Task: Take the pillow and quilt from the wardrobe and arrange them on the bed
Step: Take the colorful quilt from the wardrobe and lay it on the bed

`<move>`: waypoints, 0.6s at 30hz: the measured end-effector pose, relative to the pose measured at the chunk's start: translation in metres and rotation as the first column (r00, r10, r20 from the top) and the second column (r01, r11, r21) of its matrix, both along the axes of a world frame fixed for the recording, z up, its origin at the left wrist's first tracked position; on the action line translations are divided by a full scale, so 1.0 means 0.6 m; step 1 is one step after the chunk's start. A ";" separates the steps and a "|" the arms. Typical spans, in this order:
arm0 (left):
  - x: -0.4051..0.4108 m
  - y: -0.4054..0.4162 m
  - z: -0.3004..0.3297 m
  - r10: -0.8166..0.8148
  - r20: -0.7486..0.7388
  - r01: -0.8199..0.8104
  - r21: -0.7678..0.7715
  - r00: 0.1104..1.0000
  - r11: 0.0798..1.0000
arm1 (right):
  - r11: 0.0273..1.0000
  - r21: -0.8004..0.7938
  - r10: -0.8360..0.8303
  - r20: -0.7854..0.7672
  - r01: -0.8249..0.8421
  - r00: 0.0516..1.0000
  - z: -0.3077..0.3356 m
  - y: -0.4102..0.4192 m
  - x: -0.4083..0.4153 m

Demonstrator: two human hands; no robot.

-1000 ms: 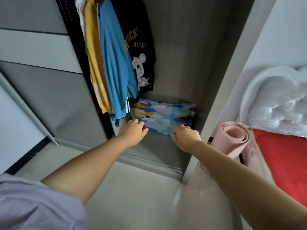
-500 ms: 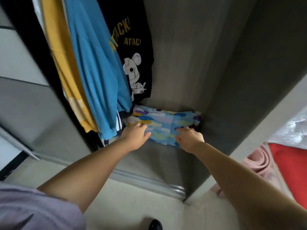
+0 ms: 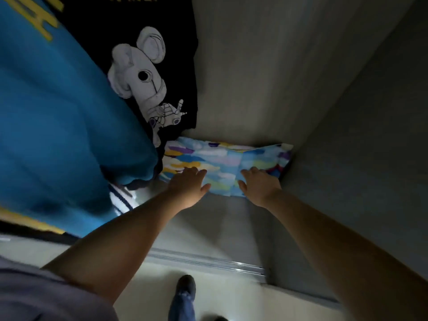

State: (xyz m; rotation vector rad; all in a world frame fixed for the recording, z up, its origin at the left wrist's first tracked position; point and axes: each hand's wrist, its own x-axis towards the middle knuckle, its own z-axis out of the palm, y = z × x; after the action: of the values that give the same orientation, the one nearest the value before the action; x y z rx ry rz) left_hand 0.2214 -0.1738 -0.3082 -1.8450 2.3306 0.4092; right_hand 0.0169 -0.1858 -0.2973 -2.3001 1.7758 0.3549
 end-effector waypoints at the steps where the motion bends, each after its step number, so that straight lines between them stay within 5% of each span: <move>1: -0.003 -0.024 -0.025 -0.020 0.002 0.020 0.021 1.000 1.000 | 1.000 0.011 -0.019 -0.006 0.019 1.000 -0.022 -0.021 0.003; 11: 0.032 -0.256 -0.249 -0.169 0.067 0.170 -0.006 0.983 0.985 | 0.989 0.064 -0.132 0.014 0.131 0.991 -0.270 -0.205 0.006; 18: 0.013 -0.397 -0.362 -0.170 0.189 0.212 -0.230 0.967 0.950 | 0.986 -0.153 -0.050 0.101 0.065 0.994 -0.395 -0.351 -0.010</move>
State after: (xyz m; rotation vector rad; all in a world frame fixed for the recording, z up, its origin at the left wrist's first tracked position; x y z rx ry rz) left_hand 0.2289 -0.4117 -0.5256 -1.6500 2.5052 -0.0646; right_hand 0.0110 -0.3966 -0.5344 -2.3190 1.8788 0.0953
